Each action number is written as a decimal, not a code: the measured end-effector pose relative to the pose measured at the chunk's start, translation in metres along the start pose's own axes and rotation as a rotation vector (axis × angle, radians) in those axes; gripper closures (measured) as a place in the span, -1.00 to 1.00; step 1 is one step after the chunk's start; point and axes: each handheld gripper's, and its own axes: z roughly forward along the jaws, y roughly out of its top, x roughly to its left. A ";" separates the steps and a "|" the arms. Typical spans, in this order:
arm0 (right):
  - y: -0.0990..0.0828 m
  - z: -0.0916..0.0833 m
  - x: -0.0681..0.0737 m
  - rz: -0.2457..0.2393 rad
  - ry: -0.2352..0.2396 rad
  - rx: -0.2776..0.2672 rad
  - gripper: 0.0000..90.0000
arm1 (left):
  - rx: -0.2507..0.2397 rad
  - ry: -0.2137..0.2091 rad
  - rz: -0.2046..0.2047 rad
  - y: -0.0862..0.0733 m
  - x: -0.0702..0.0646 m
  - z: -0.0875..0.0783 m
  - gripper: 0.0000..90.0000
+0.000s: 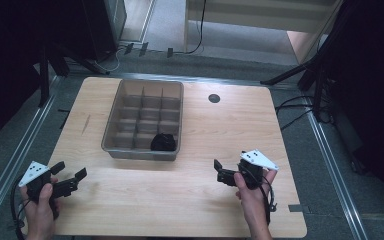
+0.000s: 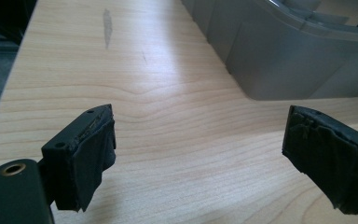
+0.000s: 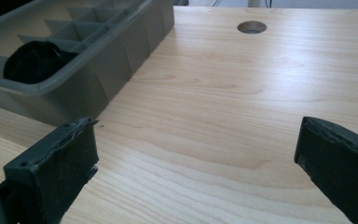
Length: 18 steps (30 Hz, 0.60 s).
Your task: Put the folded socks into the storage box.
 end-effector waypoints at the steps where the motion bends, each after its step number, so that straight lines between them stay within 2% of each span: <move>1: -0.002 -0.002 -0.002 0.000 -0.003 -0.003 -1.00 | 0.000 -0.001 -0.001 0.000 0.000 0.000 -0.79; 9: -0.025 -0.012 -0.025 0.012 -0.054 0.016 -1.00 | 0.001 -0.006 -0.009 0.000 0.001 0.000 -0.79; 18: -0.050 -0.027 -0.051 0.054 -0.099 0.024 -1.00 | -0.001 -0.002 -0.008 0.000 0.001 0.000 -0.79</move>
